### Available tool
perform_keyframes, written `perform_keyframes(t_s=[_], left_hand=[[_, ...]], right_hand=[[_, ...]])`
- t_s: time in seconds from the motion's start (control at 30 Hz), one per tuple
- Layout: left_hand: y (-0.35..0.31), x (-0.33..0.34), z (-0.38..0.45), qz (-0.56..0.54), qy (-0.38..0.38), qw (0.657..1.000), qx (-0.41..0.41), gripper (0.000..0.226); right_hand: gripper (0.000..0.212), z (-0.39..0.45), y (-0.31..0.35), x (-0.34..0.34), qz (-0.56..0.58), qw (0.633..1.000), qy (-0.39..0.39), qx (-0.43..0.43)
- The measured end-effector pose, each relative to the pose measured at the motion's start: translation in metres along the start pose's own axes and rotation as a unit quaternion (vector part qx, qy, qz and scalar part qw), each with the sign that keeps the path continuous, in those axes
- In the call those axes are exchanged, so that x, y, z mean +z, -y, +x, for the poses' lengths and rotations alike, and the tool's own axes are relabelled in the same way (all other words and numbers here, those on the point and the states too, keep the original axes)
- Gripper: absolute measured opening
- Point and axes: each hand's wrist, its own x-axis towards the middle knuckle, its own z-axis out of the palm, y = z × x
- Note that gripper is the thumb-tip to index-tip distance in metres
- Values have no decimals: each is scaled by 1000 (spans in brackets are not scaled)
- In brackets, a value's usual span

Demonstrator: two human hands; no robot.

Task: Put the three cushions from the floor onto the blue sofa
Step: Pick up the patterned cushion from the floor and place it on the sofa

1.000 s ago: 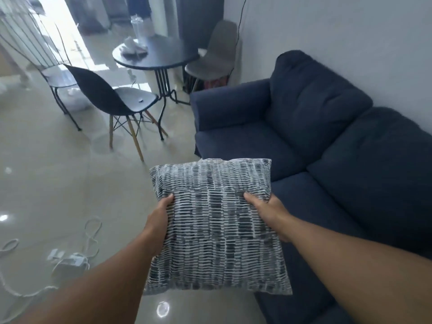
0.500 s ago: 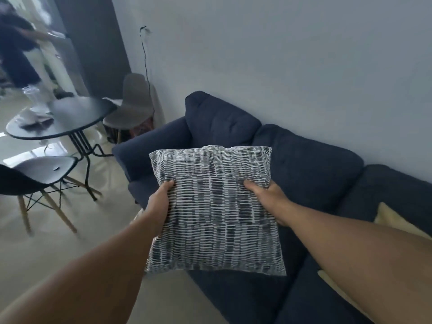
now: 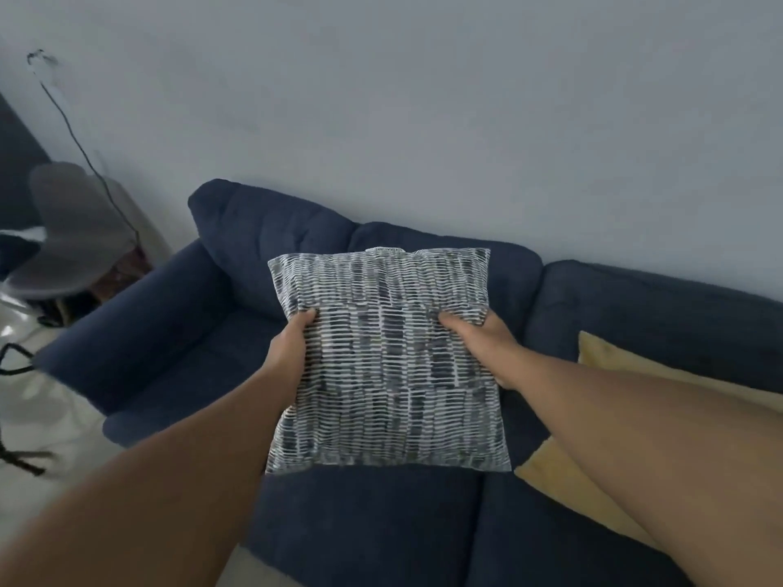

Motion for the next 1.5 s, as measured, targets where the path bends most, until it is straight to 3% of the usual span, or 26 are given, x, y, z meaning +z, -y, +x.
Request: perform_keyframes(t_s=[0.07,0.17,0.33,0.53,0.7,0.83,0.97,1.07,1.2,1.27,1.4,1.5], left_hand=[[-5,17,10,11,18,1000,-2,57],[-15,35,22,30,50,998,-1,77],[-27,58,50,47,79,996,7,86],[-32,78,89,75,128,989,-28,72],[-28,89,128,96,164,981,-32,59],[-15,89,159,101,188,976,-46,72],[-3,91,182,111,194,973,-53,62],[22,89,217,114,193,973,-60,99],[67,83,277,118,186,972,-82,115],[61,84,269,129,184,971,-78,108],[53,97,245,184,160,969,-41,49],[63,102,257,215,136,967,-6,34]], right_hand=[[66,5,0,-14,7,1000,-11,3],[50,11,-1,-30,37,999,-17,19],[64,18,-9,-37,48,996,-58,45],[84,28,-23,-32,34,986,-143,80],[86,45,-43,-17,55,970,-191,142],[66,52,-58,-1,82,960,-209,170],[61,60,-75,17,90,956,-220,174],[69,73,-93,25,94,952,-225,182],[73,98,-115,28,95,950,-232,184],[72,112,-124,26,85,955,-227,171],[80,141,-148,22,61,965,-201,157],[89,157,-166,26,46,971,-180,153]])
